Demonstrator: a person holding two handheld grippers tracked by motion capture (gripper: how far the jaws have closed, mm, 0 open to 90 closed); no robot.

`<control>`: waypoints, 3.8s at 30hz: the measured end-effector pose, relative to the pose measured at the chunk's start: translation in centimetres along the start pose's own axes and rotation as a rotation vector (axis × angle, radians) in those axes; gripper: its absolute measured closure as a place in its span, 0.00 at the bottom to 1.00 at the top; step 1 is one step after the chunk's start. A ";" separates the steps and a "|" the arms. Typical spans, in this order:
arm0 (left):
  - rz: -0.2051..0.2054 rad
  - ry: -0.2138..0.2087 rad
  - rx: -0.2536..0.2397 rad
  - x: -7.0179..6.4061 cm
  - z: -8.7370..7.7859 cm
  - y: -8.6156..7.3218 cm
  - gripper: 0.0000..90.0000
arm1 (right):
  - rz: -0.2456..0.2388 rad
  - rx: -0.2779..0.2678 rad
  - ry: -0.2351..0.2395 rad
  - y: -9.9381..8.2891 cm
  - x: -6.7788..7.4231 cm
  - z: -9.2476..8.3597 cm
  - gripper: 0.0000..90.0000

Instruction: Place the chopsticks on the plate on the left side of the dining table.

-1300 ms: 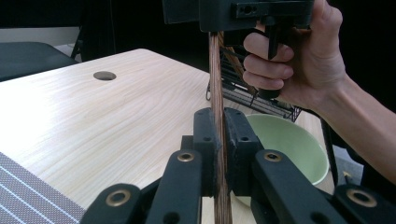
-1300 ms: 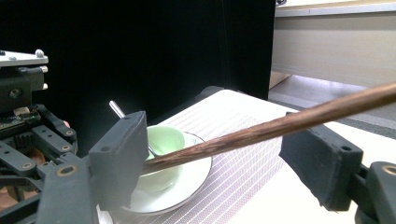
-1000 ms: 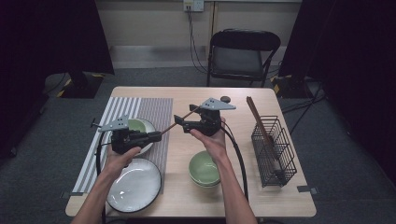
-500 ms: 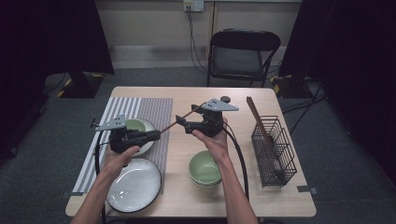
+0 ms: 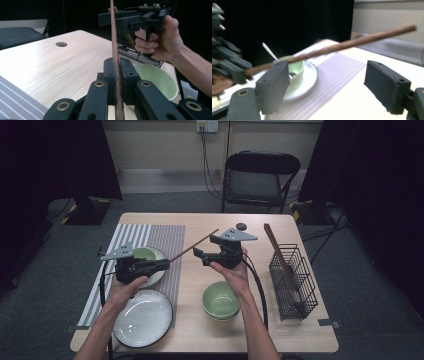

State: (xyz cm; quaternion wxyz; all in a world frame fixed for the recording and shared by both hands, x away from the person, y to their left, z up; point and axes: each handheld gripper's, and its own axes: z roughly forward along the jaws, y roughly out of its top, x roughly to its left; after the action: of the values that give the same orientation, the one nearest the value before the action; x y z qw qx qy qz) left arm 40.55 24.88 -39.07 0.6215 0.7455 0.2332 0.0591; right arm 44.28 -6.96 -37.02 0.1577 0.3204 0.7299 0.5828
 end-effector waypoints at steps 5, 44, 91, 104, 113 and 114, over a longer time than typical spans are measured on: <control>-0.007 0.027 0.009 0.4 -0.8 -0.2 0.94 | -0.009 0.063 -0.040 -1.1 -0.7 -0.1 0.23; -0.056 0.156 0.201 2.8 -7.0 -6.5 0.94 | 0.027 0.303 -0.232 -8.3 -6.2 -1.2 0.22; -0.116 0.266 0.293 5.2 -7.4 -10.0 0.92 | 0.004 0.444 -0.321 -12.6 -6.9 0.1 0.19; -0.124 0.296 0.292 5.6 -8.0 -10.1 0.91 | 0.003 0.444 -0.321 -12.7 -6.9 0.1 0.19; -0.119 0.309 0.294 5.6 -8.2 -10.2 0.90 | 0.003 0.445 -0.321 -12.7 -6.9 0.1 0.19; -0.116 0.311 0.294 5.5 -8.2 -10.2 0.90 | 0.003 0.445 -0.321 -12.7 -6.9 0.1 0.19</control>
State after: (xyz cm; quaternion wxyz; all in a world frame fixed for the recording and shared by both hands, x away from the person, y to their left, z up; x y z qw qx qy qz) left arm 39.55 35.83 -48.07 0.4650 0.7954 0.3750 0.1027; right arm 45.90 -12.89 -50.07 0.1963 0.4364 0.8052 0.3503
